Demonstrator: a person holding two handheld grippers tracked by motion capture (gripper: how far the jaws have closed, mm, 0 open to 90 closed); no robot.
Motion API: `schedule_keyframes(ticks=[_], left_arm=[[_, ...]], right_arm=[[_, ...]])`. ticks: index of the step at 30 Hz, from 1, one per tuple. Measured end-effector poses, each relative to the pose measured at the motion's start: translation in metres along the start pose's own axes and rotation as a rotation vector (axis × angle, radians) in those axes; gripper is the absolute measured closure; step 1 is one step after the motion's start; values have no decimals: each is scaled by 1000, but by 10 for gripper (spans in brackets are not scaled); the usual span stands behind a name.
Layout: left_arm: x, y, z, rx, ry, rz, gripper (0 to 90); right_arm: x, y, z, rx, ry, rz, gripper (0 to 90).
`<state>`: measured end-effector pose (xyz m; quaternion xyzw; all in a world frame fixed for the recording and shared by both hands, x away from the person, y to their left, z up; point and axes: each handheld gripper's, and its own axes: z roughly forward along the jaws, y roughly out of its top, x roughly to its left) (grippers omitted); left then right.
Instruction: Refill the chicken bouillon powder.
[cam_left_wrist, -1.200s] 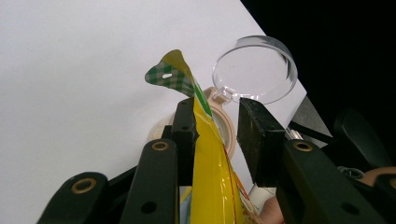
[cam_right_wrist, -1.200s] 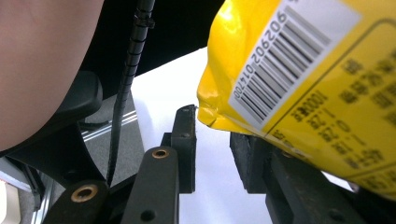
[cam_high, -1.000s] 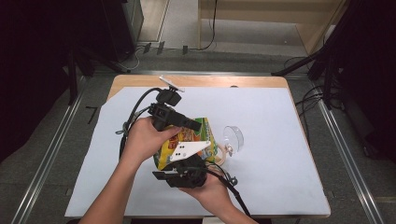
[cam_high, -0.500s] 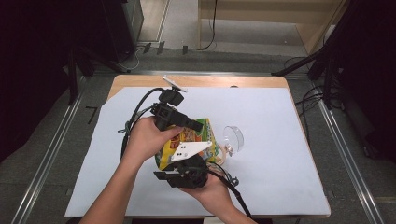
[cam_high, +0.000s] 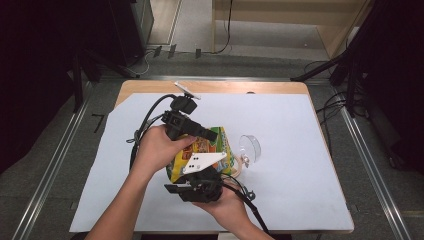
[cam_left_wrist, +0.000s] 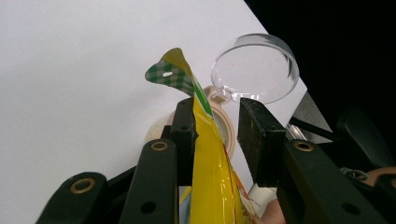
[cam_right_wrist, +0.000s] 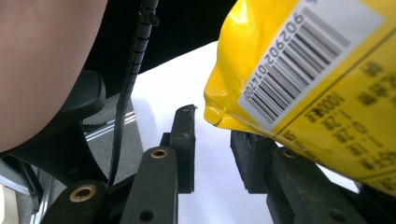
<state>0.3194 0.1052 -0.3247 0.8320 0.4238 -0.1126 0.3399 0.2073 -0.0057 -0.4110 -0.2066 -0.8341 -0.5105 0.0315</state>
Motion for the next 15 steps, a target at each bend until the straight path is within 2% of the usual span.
schedule_keyframes(ticks=[15], left_arm=[[1,-2,0,4,2,3,684]], right_arm=[[1,-1,1,3,3,-1,718]])
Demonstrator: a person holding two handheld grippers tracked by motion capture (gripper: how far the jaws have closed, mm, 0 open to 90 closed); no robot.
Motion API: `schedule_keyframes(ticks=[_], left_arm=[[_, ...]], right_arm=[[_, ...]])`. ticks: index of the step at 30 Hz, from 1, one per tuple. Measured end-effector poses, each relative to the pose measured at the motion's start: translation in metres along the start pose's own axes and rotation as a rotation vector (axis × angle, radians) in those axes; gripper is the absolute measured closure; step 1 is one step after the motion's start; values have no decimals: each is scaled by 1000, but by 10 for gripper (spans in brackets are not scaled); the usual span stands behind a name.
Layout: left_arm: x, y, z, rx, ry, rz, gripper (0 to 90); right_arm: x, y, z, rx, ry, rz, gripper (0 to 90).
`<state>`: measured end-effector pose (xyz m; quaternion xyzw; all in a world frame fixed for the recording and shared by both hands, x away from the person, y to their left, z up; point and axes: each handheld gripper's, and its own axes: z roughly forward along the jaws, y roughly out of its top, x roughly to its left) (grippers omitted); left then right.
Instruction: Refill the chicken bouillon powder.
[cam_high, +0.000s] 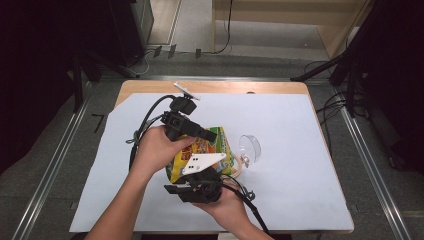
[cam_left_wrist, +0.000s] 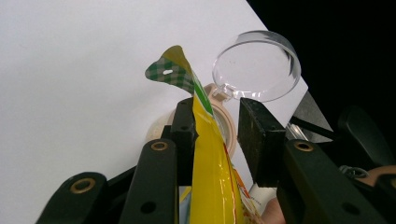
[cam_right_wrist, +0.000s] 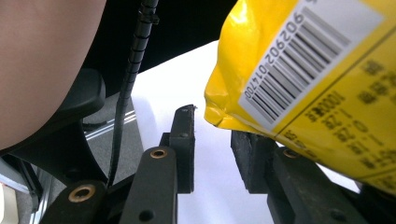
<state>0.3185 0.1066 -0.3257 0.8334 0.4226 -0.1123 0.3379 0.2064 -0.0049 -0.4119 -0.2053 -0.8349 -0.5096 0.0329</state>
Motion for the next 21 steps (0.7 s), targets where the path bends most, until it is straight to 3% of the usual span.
schedule_keyframes(ticks=[12,21], left_arm=[[2,-4,2,23,1,1,685],[5,-11,3,44,-5,3,702]], right_arm=[[2,-6,6,4,7,-14,638],[1,-12,11,12,40,-12,609]])
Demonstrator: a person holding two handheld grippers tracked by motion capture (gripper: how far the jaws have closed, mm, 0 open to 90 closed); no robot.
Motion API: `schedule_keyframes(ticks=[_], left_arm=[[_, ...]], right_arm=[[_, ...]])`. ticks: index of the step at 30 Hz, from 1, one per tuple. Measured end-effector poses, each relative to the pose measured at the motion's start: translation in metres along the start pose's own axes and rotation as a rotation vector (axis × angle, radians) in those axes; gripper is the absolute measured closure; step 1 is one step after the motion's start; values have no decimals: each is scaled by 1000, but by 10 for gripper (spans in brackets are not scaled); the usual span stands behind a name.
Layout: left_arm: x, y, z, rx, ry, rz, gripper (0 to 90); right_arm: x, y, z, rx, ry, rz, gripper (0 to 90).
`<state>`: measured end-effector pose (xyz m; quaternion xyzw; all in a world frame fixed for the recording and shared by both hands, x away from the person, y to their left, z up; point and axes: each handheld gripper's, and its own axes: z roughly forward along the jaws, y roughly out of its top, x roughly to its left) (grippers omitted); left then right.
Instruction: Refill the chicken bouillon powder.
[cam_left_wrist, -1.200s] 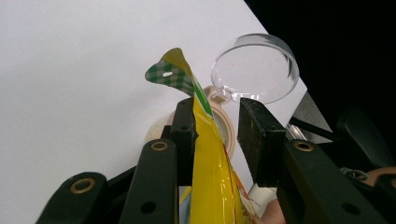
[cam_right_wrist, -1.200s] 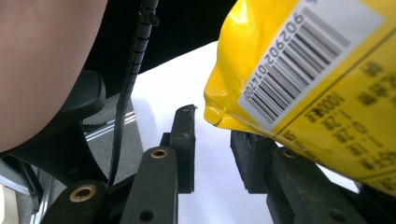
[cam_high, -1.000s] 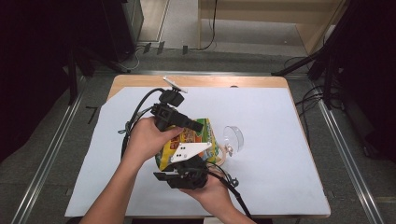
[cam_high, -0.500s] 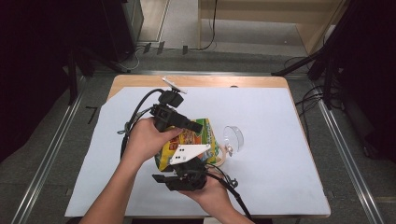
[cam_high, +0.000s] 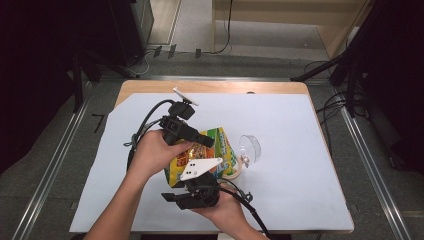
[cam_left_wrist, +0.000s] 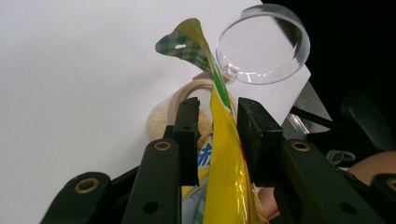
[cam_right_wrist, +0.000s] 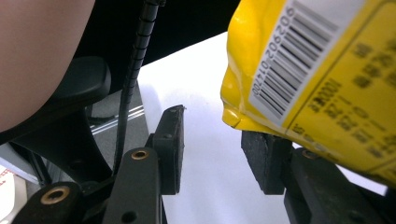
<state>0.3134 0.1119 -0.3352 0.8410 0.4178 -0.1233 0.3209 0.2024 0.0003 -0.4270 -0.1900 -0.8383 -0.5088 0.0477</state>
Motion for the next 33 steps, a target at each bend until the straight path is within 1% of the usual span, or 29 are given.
schedule_keyframes(ticks=[3,5,7,8,9,10,13,16,20,23,25,27,29,31,33], left_arm=[[1,-3,0,6,-3,6,716],[2,-4,0,11,-15,4,724],[4,-6,0,20,-25,15,737],[4,-7,0,21,-26,14,745],[4,-8,0,23,-24,22,750],[5,-9,0,25,-24,25,757],[7,-11,1,34,-38,29,769],[8,-13,1,37,-41,36,779],[10,-15,1,40,-54,39,787],[11,-17,1,39,-63,43,791],[13,-18,1,43,-71,54,793],[13,-19,1,41,-74,63,794],[13,-20,1,41,-86,85,810],[14,-20,0,43,-92,90,826],[15,-21,-2,39,-96,86,833]], right_arm=[[-1,-3,2,-2,13,2,605],[-1,-5,4,-7,28,11,590],[-2,-7,6,-7,43,17,576],[-2,-8,7,-4,48,11,571],[-2,-9,8,-5,48,7,567],[-1,-10,10,6,53,4,559],[0,-12,13,14,48,-21,551],[1,-14,15,19,49,-31,551],[1,-16,16,25,58,-21,550],[0,-17,18,26,58,-28,537],[0,-19,20,29,54,-33,526],[0,-20,21,33,60,-28,515],[0,-21,22,33,62,-26,504],[-1,-22,23,30,63,-30,504],[-1,-24,24,33,63,-31,496]])
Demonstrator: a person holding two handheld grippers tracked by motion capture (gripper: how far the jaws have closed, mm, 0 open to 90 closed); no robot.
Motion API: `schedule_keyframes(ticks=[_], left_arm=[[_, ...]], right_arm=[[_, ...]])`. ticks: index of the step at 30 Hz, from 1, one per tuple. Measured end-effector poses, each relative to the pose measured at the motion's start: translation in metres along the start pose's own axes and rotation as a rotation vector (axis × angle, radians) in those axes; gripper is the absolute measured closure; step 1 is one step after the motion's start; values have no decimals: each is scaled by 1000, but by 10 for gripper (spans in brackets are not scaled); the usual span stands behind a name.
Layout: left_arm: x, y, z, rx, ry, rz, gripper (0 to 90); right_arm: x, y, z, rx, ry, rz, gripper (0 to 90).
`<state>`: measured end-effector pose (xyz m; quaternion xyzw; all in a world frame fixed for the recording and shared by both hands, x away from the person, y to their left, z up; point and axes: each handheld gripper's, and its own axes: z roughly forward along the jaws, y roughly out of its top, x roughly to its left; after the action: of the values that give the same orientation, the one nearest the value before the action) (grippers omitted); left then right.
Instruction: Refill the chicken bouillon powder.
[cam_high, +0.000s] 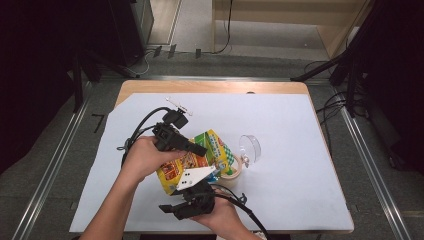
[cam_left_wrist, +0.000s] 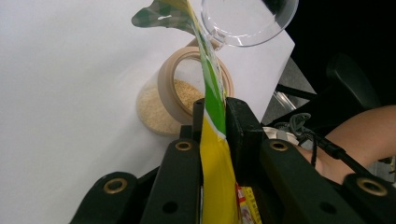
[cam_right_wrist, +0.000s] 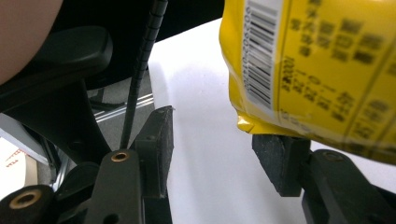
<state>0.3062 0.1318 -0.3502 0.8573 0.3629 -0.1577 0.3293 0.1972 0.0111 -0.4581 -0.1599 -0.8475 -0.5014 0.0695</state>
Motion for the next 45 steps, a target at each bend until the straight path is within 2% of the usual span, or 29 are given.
schedule_keyframes(ticks=[6,15,18,25,27,33,36,41,45], left_arm=[[3,-3,-5,0,-19,-4,863],[6,-4,-6,7,-26,4,869],[8,-5,-6,9,-29,10,869],[11,-5,-5,11,-42,-8,866],[11,-4,-3,-4,-46,-12,861],[10,2,8,-16,-36,17,843],[11,3,10,-18,-49,21,851],[11,1,4,-13,-68,33,879],[10,-1,0,-12,-73,43,889]], right_arm=[[-3,-3,0,3,-10,5,484],[-6,-7,2,17,-27,-11,482],[-7,-8,3,22,-21,-3,479],[-9,-12,5,31,-29,-6,460],[-10,-13,5,27,-31,-16,462],[-10,-13,5,30,-38,-28,469],[-10,-13,5,33,-38,-29,470],[-10,-14,6,33,-25,-14,467],[-9,-14,7,27,-23,-21,452]])
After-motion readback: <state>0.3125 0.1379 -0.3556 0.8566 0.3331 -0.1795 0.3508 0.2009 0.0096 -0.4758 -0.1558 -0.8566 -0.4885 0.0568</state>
